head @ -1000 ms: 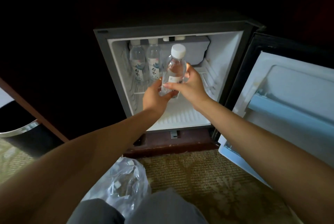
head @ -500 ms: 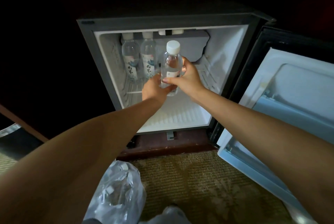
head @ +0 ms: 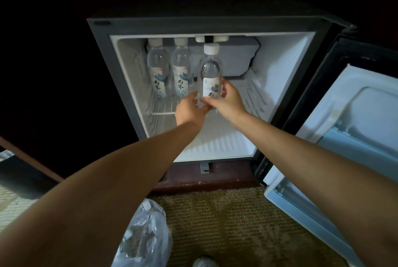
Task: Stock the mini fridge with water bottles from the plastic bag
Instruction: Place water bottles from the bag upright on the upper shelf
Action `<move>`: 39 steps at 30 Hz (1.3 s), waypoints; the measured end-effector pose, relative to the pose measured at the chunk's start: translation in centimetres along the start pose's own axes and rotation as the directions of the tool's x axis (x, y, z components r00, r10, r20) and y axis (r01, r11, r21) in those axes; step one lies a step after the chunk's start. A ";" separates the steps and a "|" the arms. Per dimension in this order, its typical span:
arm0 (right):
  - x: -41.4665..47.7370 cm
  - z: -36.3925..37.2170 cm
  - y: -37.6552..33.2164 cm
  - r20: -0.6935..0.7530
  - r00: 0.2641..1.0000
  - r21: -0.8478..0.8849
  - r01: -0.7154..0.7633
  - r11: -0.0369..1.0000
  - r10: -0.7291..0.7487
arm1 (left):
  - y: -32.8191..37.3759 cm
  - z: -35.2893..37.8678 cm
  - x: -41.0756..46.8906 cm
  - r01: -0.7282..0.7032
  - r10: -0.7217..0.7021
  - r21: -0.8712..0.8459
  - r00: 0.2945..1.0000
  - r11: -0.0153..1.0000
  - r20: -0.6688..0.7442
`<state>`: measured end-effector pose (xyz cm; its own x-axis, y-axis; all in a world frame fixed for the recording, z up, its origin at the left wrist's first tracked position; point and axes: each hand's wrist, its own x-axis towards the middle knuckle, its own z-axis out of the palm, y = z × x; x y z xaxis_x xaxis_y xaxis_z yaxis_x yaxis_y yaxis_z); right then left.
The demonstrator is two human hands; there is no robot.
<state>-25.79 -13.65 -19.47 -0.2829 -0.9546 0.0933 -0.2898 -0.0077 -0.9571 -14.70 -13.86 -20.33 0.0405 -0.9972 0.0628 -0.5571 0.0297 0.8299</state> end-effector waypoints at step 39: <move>6.0 1.5 4.7 -0.024 0.987 0.059 0.161 0.985 -0.159 | -3.0 1.6 4.6 -0.047 0.025 -0.143 0.988 0.989 -0.152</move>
<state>-27.50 -19.81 -23.78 -0.2546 -0.9339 0.2511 -0.2766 -0.1785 -0.9443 -14.15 -18.67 -23.43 0.1522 -0.9741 0.1673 -0.4345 0.0861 0.8966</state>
